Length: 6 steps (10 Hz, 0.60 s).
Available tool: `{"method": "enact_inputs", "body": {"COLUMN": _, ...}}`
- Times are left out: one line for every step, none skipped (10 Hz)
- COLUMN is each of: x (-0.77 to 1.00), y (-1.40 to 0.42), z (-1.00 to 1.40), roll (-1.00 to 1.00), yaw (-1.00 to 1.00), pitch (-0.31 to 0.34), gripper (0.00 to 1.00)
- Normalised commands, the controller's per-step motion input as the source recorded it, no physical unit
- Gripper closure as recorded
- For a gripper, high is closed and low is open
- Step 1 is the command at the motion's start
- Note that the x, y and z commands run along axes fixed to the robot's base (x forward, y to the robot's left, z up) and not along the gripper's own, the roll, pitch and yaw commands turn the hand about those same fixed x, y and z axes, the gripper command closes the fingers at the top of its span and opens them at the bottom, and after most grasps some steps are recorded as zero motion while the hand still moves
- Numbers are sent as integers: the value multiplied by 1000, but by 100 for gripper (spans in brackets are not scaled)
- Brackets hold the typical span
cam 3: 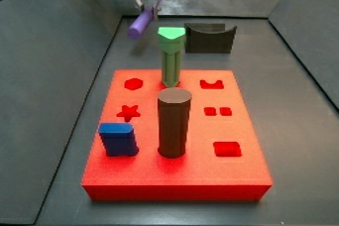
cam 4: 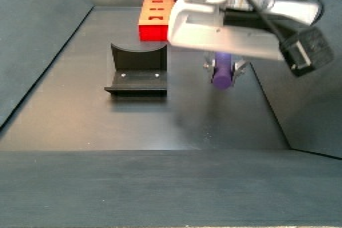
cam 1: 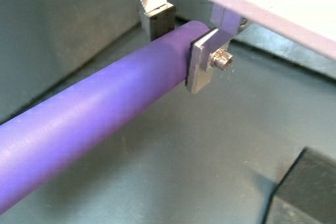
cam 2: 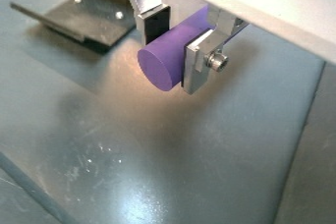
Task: Pick up the round object. Move up. Place the round object on the fixture. Regrasp the round object. Move to above the board. Insert the round object.
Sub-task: Place the round object on the fixture.
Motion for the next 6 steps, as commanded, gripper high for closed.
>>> {"method": "enact_inputs", "body": {"x": 0, "y": 0, "z": 1000, "roll": 0, "yaw": 0, "pitch": 0, "gripper": 100}}
{"method": "enact_inputs", "body": {"x": -2, "y": -3, "z": 1000, "roll": 17, "yaw": 0, "pitch": 1, "gripper": 100}}
{"method": "enact_inputs", "body": {"x": -14, "y": -1, "z": 1000, "roll": 42, "yaw": -7, "pitch": 20, "gripper": 100}}
{"method": "enact_inputs", "body": {"x": -18, "y": 0, "z": 1000, "roll": 60, "yaw": -12, "pitch": 34, "gripper": 100}}
{"method": "enact_inputs", "body": {"x": -23, "y": -2, "z": 1000, "roll": 76, "yaw": -12, "pitch": 48, "gripper": 100}}
{"method": "enact_inputs", "body": {"x": -28, "y": -2, "z": 1000, "roll": 90, "yaw": -6, "pitch": 60, "gripper": 100}}
